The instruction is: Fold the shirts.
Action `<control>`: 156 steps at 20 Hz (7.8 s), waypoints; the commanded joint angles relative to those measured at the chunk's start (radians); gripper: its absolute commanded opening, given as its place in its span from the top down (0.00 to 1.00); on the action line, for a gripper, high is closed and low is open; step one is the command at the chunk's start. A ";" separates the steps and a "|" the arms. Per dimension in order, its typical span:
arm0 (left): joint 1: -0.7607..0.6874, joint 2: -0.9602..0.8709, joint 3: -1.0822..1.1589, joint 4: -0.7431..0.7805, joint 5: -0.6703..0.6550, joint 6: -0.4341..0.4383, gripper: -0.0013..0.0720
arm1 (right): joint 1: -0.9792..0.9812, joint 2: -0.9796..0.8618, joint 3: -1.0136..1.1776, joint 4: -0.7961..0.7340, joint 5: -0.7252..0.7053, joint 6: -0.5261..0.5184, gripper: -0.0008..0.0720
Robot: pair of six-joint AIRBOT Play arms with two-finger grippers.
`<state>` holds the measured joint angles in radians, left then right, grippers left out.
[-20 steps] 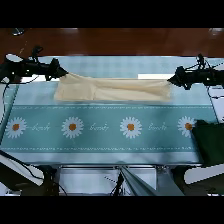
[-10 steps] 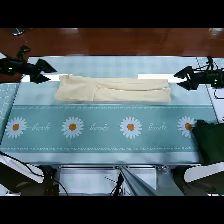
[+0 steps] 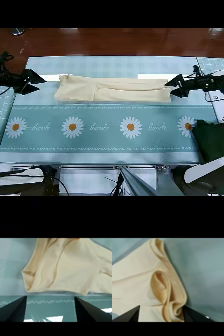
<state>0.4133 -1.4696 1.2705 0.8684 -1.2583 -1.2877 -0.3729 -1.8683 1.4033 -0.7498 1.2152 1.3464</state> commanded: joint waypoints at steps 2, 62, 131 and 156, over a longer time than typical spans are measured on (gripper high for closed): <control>-0.116 0.085 -0.123 -0.091 0.098 0.076 0.03 | 0.076 -0.033 0.000 0.020 -0.024 -0.013 0.19; -0.200 0.766 -0.652 -0.075 0.229 0.083 0.94 | 0.650 0.134 0.347 0.004 0.109 0.167 0.12; -0.202 0.763 -0.654 -0.075 0.150 0.083 0.94 | -0.618 0.967 -0.020 -0.807 0.641 0.269 0.96; -0.717 0.370 -0.042 0.502 0.287 -0.232 0.94 | 0.631 0.707 -0.171 -0.869 -0.051 0.365 0.96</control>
<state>-0.2008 -1.0790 1.2907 1.0779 -1.0016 -1.3518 -0.0055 -1.0355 1.2827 -1.3056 1.1862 1.6028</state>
